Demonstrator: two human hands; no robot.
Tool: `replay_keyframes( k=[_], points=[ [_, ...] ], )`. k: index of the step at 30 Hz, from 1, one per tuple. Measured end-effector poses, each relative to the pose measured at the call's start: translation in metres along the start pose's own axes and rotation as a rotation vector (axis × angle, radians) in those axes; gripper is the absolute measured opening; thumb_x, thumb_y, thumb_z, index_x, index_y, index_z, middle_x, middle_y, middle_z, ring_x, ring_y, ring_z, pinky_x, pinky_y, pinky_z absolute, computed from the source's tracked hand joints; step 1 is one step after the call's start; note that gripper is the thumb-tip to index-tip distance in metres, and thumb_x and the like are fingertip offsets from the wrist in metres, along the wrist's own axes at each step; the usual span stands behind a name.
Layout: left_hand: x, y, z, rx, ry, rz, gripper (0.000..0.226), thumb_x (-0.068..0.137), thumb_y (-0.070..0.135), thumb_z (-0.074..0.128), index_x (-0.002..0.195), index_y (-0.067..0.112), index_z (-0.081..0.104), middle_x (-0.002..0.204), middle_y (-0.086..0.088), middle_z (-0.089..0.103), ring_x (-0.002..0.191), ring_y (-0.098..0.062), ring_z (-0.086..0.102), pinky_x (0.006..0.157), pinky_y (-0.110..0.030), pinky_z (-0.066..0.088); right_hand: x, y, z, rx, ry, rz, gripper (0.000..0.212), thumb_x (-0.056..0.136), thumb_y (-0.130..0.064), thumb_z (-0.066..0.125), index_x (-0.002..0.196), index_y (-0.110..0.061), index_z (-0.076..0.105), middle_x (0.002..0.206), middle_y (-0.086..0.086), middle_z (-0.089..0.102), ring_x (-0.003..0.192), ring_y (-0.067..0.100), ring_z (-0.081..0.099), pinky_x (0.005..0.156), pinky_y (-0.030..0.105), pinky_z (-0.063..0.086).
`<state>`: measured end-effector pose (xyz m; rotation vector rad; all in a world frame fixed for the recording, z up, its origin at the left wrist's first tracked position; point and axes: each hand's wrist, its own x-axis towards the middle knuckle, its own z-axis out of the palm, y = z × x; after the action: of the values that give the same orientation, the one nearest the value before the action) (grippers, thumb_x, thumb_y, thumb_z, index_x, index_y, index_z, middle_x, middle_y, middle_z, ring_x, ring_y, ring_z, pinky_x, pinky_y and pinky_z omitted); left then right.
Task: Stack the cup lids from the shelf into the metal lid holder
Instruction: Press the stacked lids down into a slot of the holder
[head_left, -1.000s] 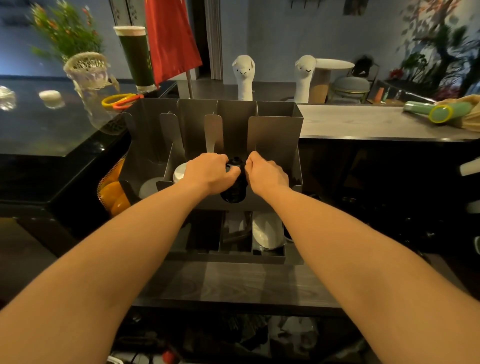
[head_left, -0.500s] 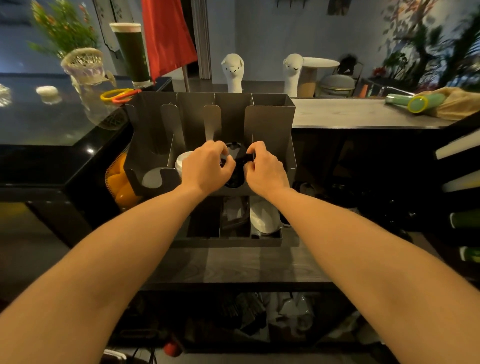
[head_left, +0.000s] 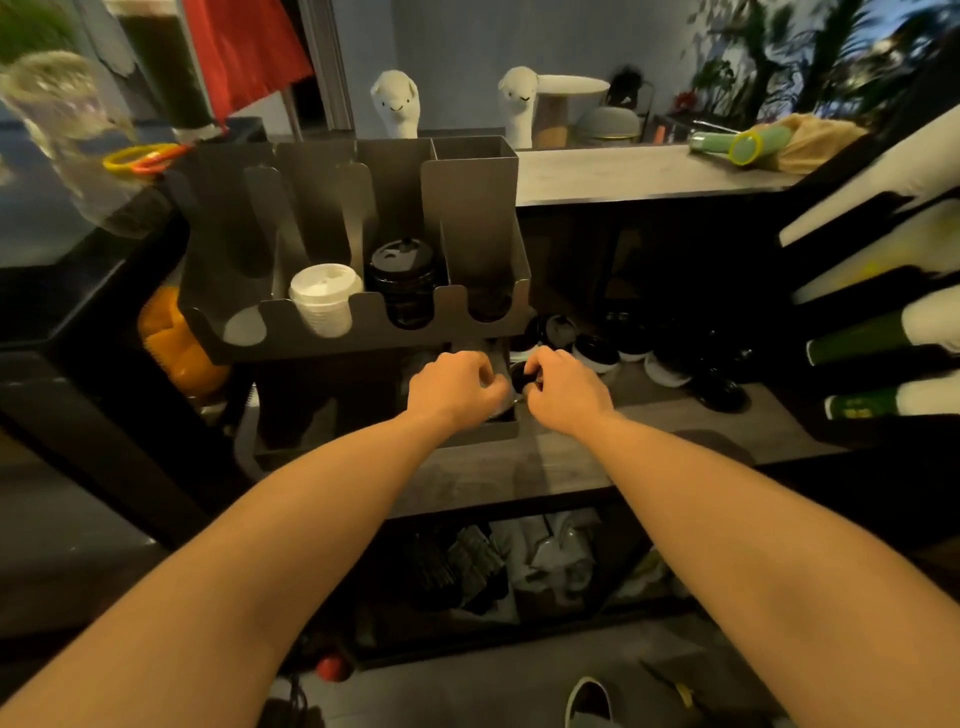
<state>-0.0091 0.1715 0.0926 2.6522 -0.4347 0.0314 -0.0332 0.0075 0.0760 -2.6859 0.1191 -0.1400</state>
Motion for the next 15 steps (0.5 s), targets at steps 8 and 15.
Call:
replay_keyframes(
  k=[8, 15],
  points=[
    [0.033, 0.053, 0.057, 0.063, -0.188, 0.080, 0.024, 0.092, 0.045, 0.055, 0.105, 0.026, 0.060, 0.096, 0.002, 0.066, 0.085, -0.022, 0.062, 0.075, -0.040, 0.055, 0.009, 0.091, -0.008, -0.118, -0.067, 0.178, 0.027, 0.098, -0.030, 0.052, 0.126, -0.026, 0.053, 0.130, 0.002, 0.052, 0.110, 0.027, 0.056, 0.083, 0.038, 0.047],
    [0.081, 0.071, 0.108, 0.227, -0.360, -0.030, 0.042, 0.092, 0.045, 0.056, 0.127, 0.022, 0.052, 0.116, -0.004, 0.059, 0.101, -0.026, 0.060, 0.083, -0.042, 0.053, 0.053, 0.153, -0.003, -0.152, -0.144, 0.228, 0.038, 0.100, -0.028, 0.051, 0.137, -0.023, 0.047, 0.136, 0.003, 0.046, 0.110, 0.029, 0.055, 0.076, 0.037, 0.042]
  ],
)
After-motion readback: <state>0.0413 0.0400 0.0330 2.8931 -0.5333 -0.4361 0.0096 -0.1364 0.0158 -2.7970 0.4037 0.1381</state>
